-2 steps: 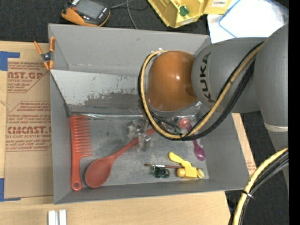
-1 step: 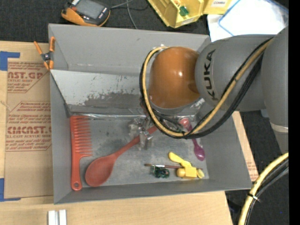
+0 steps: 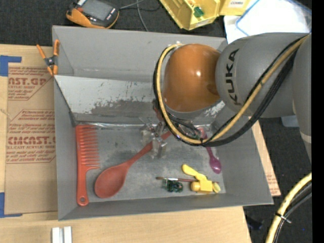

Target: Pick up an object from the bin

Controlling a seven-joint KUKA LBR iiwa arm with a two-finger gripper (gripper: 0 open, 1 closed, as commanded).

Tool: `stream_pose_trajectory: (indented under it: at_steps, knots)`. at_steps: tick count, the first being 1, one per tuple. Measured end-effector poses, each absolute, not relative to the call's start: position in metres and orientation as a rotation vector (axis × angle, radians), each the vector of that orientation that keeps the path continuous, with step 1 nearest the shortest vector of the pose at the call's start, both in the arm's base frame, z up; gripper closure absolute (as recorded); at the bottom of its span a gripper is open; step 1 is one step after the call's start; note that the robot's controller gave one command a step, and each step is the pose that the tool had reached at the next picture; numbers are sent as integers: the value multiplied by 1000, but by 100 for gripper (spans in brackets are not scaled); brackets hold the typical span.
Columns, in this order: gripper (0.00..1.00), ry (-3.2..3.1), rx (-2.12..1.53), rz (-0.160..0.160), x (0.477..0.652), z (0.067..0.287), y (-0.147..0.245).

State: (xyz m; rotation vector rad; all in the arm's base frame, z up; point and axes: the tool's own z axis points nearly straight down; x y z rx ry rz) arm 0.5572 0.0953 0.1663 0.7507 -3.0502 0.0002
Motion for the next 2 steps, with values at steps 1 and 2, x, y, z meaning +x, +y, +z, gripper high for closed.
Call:
stream_pose_trajectory:
  at_steps: [1,2]
  knots:
    - [100,-3049,750,0,557,173,96]
    - [100,-3050,750,0,557,179,96]
